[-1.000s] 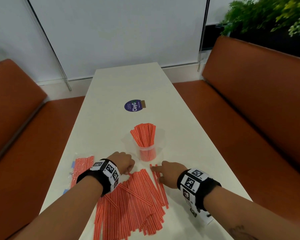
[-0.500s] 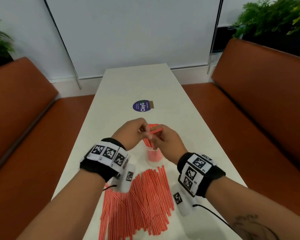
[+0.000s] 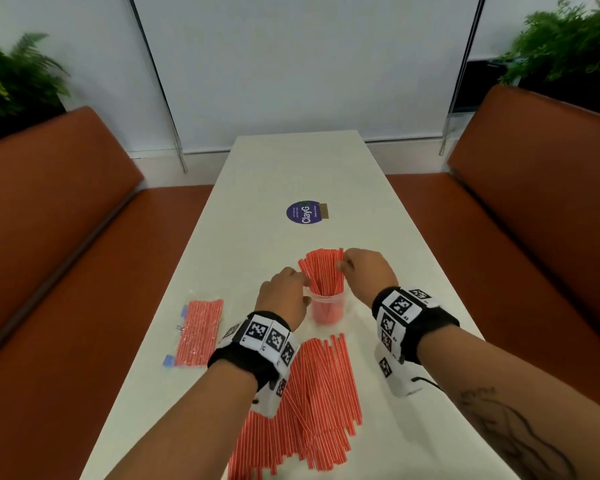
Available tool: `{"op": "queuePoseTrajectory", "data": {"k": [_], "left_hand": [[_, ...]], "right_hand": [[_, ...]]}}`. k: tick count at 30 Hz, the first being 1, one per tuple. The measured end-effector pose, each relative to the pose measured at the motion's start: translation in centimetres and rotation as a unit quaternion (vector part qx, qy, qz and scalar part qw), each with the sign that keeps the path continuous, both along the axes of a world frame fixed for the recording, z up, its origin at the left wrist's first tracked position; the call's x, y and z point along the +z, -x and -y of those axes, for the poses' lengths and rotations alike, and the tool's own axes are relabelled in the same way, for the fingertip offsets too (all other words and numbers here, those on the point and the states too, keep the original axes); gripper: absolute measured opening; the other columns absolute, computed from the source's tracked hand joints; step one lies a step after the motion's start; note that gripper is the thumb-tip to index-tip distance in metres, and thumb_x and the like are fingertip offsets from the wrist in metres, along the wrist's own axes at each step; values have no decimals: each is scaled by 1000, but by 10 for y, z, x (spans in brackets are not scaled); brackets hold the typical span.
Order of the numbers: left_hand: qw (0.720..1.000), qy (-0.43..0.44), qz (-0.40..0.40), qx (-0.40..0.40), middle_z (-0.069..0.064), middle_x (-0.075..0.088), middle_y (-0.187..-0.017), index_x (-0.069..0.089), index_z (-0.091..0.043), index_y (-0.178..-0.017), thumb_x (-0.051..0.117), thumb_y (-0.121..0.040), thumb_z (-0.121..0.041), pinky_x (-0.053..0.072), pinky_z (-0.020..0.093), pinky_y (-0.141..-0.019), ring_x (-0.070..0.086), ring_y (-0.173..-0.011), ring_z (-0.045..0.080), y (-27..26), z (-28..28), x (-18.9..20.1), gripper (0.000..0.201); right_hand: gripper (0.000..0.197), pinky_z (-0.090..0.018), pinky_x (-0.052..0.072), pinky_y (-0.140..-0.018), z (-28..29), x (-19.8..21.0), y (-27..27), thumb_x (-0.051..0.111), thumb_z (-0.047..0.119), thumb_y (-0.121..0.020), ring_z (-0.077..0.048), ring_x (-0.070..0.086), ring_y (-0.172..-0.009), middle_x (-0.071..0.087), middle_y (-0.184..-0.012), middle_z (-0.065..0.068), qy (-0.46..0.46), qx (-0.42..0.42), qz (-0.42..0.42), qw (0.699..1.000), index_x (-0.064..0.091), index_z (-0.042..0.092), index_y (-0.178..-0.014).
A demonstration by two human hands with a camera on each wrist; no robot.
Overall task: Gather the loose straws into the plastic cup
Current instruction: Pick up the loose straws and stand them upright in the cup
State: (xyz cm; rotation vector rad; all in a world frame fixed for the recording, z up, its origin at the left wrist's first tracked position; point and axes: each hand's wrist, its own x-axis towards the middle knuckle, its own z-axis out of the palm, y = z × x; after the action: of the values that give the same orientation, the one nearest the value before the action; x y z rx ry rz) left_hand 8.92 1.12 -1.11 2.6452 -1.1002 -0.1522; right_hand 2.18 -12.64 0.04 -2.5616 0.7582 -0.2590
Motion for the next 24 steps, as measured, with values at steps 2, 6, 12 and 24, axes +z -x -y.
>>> {"op": "queuePoseTrajectory", "data": {"k": [2, 6, 12, 24], "left_hand": [[1000, -2, -9, -3, 2, 49, -136, 52, -19, -129, 53, -93, -20, 39, 35, -103, 54, -120, 22, 1, 0, -1, 37], [999, 23, -24, 7, 3, 47, -138, 43, -19, -135, 54, -92, -21, 41, 36, -104, 52, -123, 22, 2, -4, 2, 44], [997, -13, -69, 38, 4, 57, -127, 50, -17, -126, 51, -93, -30, 46, 35, -97, 58, -113, 22, 9, -23, 7, 35], [967, -203, -141, 56, 10, 67, -104, 59, -1, -107, 54, -90, -40, 50, 32, -83, 64, -103, 26, 41, -56, -24, 42]], "right_hand": [[20, -31, 44, -70, -3, -5, -1, 51, 22, -94, -25, 58, -84, 59, -81, -4, -21, -9, -34, 999, 56, 9, -80], [48, -37, 52, -81, -14, -1, 9, 64, 25, -85, -26, 64, -92, 60, -103, -7, -100, -81, 83, 988, 41, 15, -125], [22, -23, 37, -56, -17, 14, 27, 53, 31, -91, -13, 47, -61, 47, -69, 3, -100, -31, -35, 994, 44, 14, -81], [36, -27, 50, -72, -56, -41, 62, 51, 32, -94, -16, 56, -71, 45, -68, -1, -64, 13, -318, 946, 49, 8, -68]]}}
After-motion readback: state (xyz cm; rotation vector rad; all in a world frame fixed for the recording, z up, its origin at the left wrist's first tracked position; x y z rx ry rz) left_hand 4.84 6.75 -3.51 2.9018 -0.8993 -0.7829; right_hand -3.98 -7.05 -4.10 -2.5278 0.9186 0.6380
